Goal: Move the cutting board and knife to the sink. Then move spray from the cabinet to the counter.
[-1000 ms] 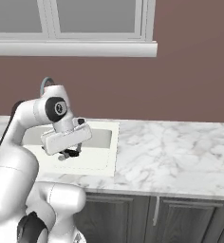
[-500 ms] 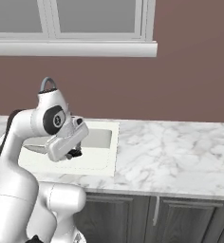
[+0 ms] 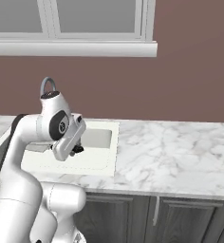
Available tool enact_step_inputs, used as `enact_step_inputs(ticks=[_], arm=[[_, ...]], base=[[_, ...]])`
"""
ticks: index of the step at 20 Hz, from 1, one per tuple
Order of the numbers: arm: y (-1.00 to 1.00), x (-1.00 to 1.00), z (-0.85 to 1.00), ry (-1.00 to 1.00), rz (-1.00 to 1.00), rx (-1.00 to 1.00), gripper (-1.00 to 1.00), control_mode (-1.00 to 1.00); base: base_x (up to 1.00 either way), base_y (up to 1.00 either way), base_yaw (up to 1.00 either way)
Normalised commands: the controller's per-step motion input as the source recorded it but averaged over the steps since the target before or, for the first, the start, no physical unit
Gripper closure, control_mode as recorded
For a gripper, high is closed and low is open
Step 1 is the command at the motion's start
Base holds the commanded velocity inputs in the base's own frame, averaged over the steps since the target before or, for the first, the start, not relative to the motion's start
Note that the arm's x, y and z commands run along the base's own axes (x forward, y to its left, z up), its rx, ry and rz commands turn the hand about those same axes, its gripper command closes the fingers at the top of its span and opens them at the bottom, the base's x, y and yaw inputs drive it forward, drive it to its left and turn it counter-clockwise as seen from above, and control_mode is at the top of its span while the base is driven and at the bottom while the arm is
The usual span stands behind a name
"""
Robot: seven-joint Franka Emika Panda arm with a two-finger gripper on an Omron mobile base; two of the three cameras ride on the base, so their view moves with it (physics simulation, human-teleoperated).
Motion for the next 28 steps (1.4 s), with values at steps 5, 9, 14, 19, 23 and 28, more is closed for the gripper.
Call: enact_step_inputs(ticks=[5,9,14,19,23,28], arm=[[0.19,0.37,-0.04,0.0,0.1,0.11,1.0,-1.0],[0.21,0.29,-0.13,0.0,0.08,0.1,1.0,-1.0],[0.15,0.25,-0.26,0.0,0.05,0.02,1.0,-1.0],[0.06,0.3,-0.37,-0.01,0.04,0.0,1.0,-1.0],[0.0,0.34,-0.3,-0.03,0.0,0.0,1.0,-1.0],[0.0,0.29,-0.38,-0.05,0.0,0.0,1.0,-1.0]], base=[[0.0,0.0,0.0],[0.0,0.0,0.0],[0.0,0.0,0.0],[0.0,0.0,0.0],[0.0,0.0,0.0],[0.0,0.0,0.0]])
